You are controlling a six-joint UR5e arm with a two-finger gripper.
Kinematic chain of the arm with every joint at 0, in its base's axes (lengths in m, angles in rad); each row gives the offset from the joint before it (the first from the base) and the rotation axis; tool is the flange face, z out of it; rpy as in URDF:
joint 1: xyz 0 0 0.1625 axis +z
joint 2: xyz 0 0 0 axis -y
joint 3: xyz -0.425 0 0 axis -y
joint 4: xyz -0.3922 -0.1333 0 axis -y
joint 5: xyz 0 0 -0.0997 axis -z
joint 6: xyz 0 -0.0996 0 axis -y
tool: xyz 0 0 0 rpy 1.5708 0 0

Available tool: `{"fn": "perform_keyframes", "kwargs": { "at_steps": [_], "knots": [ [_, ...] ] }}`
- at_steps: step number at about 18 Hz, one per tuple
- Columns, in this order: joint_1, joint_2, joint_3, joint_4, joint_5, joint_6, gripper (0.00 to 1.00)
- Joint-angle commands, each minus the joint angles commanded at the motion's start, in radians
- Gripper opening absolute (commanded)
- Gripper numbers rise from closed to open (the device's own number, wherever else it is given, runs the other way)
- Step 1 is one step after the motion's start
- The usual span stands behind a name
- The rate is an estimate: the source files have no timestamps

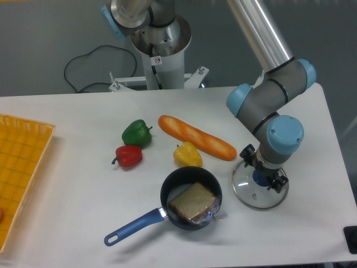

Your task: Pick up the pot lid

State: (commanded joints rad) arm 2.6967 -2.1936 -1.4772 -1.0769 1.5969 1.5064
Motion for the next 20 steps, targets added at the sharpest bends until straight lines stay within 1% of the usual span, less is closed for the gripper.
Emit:
{"fn": "perform_keyframes", "kwargs": {
  "at_steps": [3, 4, 5, 7, 9, 10, 12, 14, 17, 20],
  "knots": [
    [0.002, 0.0, 0.0, 0.0, 0.0, 0.002, 0.92],
    [0.002, 0.0, 0.0, 0.0, 0.0, 0.002, 0.9],
    [0.002, 0.0, 0.0, 0.0, -0.002, 0.002, 0.85],
    [0.002, 0.0, 0.0, 0.0, -0.002, 0.002, 0.85],
    [0.003, -0.002, 0.002, -0.002, -0.002, 0.002, 0.78],
    [0.003, -0.002, 0.003, -0.002, -0.002, 0.002, 0.71],
    [0.003, -0.002, 0.003, -0.002, -0.002, 0.0, 0.65],
    [0.003, -0.003, 0.012, -0.005, -0.002, 0.0, 0.64],
    [0.003, -0.008, 0.046, -0.066, -0.002, -0.006, 0.63],
    [0.003, -0.009, 0.049, -0.067, -0.005, -0.012, 0.63]
  ]
}}
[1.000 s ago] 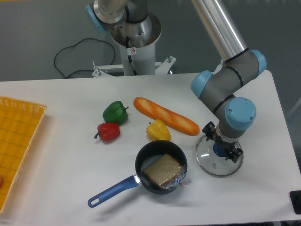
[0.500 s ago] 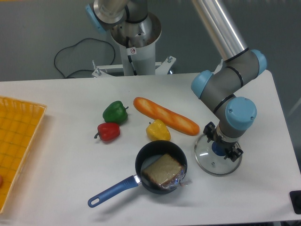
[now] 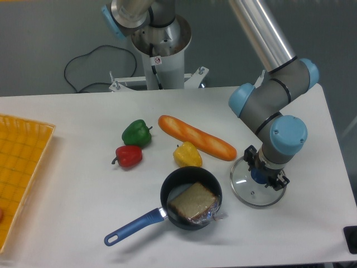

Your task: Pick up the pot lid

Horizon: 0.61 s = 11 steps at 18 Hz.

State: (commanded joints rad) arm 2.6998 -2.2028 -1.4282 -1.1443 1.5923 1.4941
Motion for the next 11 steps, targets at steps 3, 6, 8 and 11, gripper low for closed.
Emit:
{"fn": "perform_keyframes", "kwargs": {
  "at_steps": [3, 6, 8, 11],
  "knots": [
    [0.0, 0.002, 0.005, -0.002, -0.003, -0.002, 0.63],
    [0.003, 0.009, 0.011, -0.012, -0.005, -0.002, 0.63],
    [0.005, 0.014, 0.02, -0.026, -0.006, -0.002, 0.63],
    [0.008, 0.034, 0.046, -0.066, -0.023, -0.002, 0.63]
  ]
}}
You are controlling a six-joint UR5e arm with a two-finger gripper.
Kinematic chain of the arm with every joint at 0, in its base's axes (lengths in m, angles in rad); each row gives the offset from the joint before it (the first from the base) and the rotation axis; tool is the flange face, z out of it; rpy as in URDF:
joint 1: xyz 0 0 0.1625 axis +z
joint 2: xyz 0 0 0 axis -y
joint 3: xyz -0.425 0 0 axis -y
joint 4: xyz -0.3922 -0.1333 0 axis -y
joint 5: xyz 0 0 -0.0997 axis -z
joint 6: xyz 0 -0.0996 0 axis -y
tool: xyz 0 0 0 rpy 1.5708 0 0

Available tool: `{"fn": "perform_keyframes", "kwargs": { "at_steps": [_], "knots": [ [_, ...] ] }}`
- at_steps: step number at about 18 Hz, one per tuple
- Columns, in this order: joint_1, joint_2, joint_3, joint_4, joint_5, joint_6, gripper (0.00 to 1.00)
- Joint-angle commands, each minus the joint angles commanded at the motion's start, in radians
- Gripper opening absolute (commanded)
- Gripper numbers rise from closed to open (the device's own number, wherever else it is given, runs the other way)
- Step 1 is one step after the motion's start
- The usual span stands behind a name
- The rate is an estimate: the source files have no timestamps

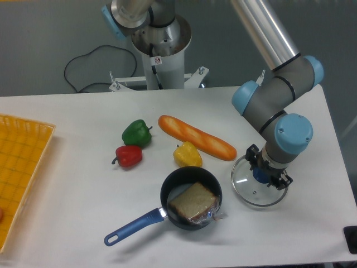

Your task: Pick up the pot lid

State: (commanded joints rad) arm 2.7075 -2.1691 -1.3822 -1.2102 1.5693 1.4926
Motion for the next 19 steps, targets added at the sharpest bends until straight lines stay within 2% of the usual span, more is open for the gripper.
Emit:
{"fn": "perform_keyframes", "kwargs": {
  "at_steps": [6, 19],
  "knots": [
    [0.003, 0.043, 0.015, -0.069, -0.032, -0.002, 0.63],
    [0.003, 0.055, 0.008, -0.074, -0.054, 0.0, 0.63]
  ]
}}
